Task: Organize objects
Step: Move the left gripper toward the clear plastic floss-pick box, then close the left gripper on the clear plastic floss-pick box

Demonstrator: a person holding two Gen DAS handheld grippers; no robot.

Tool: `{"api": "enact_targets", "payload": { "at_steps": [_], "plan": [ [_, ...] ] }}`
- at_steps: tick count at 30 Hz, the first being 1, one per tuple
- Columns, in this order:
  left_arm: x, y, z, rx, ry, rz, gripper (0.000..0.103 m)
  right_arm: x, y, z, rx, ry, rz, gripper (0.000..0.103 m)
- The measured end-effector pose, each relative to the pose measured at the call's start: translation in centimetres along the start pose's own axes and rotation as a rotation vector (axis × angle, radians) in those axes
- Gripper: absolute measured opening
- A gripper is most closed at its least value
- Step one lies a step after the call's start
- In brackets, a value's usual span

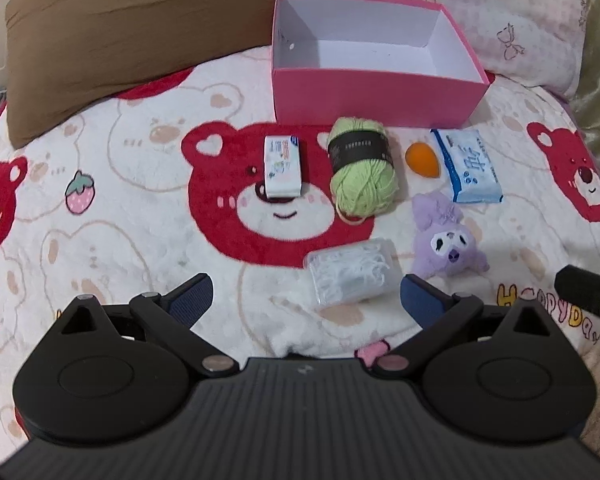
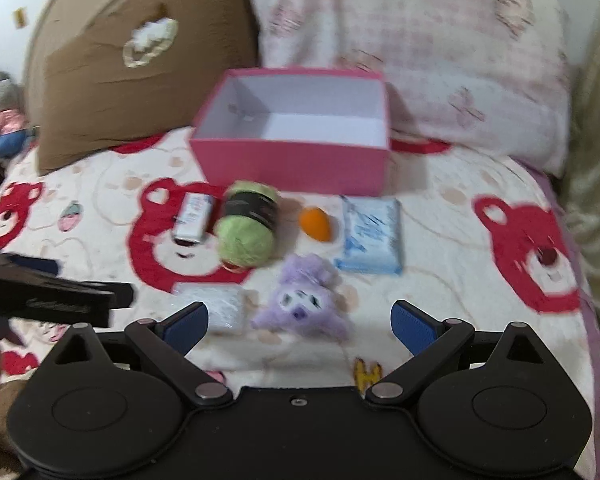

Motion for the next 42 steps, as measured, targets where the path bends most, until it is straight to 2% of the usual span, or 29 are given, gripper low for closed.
{"api": "enact_targets", "payload": {
  "at_steps": [5, 9, 12, 16, 19, 22, 24, 29, 32, 35, 39, 42],
  "plan": [
    [-0.9, -1.7, 0.2, 0.041, -0.031, -0.097, 0.101, 0.0, -0.8, 1.4, -0.085, -0.112, -0.093, 0.1],
    [0.9, -1.2, 0.4, 0.029, -0.024, -0.103, 0.101, 2.1, 0.0, 2.3, -0.069, -0.222, -0.177, 0.1],
    [2.6, -0.7, 0.9, -0.001, -0.008, -0.113, 0.1, 4.2, 1.1, 3.1, -0.058, -0.224, -0.218, 0.099],
    [3.9, -0.4, 1.3, -0.039, 0.053, -0.14, 0.1, 7.4, 3.1, 4.1, -0.132, -0.185, -0.195, 0.099],
    [4.9, 0.1, 1.2, -0.054, 0.103, -0.128, 0.1, 8.7, 4.4, 4.1, -0.117, -0.236, -0.188, 0.099],
    [6.2, 1.0, 0.5, -0.038, 0.089, -0.121, 0.098, 9.9, 5.4, 4.9, -0.153, -0.269, -0.15, 0.099],
    [7.2, 1.6, 0.0, -0.014, 0.074, -0.101, 0.093, 10.4, 5.9, 5.3, -0.158, -0.275, -0.142, 0.099],
    [8.5, 2.2, -0.1, -0.029, 0.117, -0.051, 0.088, 10.8, 6.7, 6.9, -0.222, -0.297, -0.153, 0.099],
    [8.8, 2.3, 0.3, -0.063, 0.135, -0.049, 0.088, 10.9, 6.5, 6.8, -0.18, -0.333, -0.201, 0.099],
    [9.2, 2.3, 0.7, -0.09, 0.146, -0.06, 0.086, 11.8, 5.7, 6.7, -0.134, -0.326, -0.203, 0.099],
    [10.1, 2.4, 1.7, -0.142, 0.159, -0.043, 0.068, 12.9, 5.5, 7.3, -0.161, -0.327, -0.148, 0.099],
    [10.9, 2.5, 2.3, -0.18, 0.191, -0.028, 0.065, 14.3, 5.8, 7.9, -0.19, -0.316, -0.092, 0.099]
  ]
}}
Point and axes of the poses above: each gripper's, at about its wrist camera, not at the fingertips, and x roughly the way its jaws point, z to its left, y to its underside, the point moved 3 cm from there along x, roughly the way its jaws point, and after that the axes turned 2 degrees about -x, right-handed, at the moved point
